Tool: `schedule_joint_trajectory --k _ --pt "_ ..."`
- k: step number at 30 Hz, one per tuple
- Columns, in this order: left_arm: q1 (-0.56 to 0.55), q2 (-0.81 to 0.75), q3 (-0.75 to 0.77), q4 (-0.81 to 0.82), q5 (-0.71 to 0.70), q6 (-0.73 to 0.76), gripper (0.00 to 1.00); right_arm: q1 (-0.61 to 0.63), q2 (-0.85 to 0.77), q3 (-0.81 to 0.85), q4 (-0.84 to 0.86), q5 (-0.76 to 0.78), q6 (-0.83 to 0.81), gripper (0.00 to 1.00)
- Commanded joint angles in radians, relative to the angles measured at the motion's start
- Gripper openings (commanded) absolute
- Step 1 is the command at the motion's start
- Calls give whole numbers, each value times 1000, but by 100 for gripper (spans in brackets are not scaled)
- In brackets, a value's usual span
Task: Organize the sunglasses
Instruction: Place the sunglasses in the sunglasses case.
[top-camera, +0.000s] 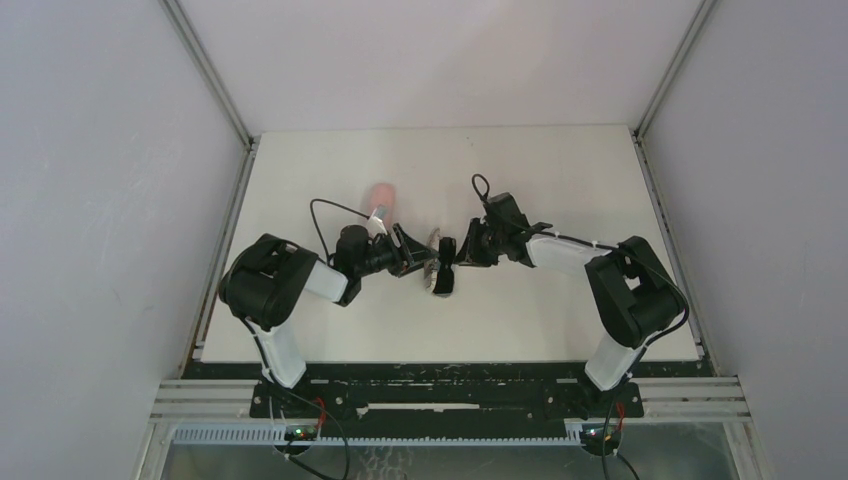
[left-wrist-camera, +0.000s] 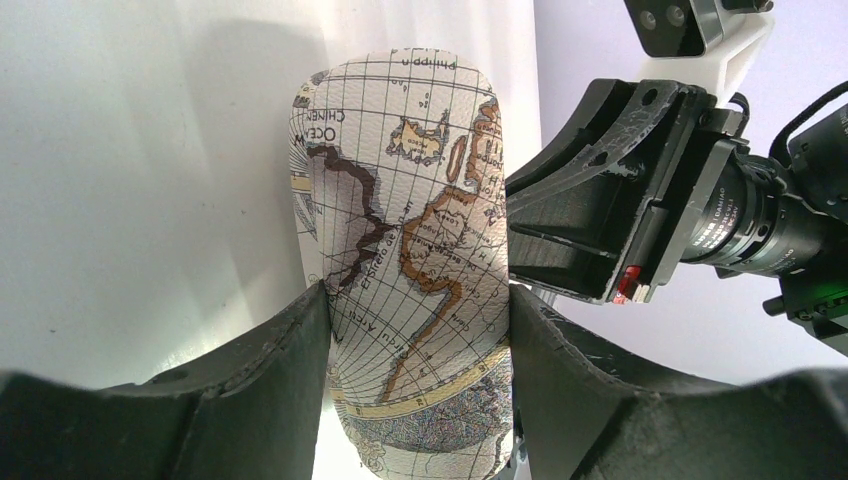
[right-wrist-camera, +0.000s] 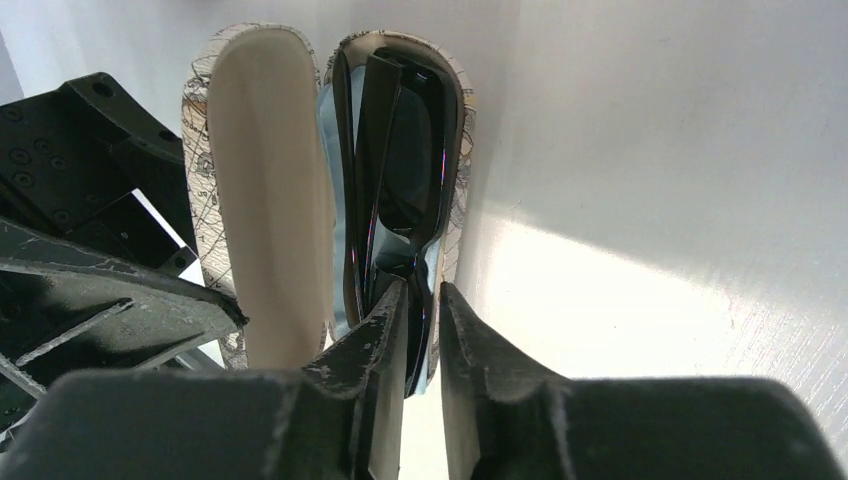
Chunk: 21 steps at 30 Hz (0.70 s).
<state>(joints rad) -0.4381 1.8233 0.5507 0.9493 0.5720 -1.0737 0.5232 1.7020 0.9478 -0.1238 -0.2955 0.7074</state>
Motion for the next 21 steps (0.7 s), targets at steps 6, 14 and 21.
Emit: schedule_joint_trajectory --k 6,14,21 --pt "-4 -18 -1 72 22 -13 0 6 9 36 61 -53 0 11" --pt "-4 -16 3 72 23 -14 0 18 57 65 69 -61 7 11" --pt "-3 -13 2 72 25 -13 0 20 100 78 82 -66 12 9"
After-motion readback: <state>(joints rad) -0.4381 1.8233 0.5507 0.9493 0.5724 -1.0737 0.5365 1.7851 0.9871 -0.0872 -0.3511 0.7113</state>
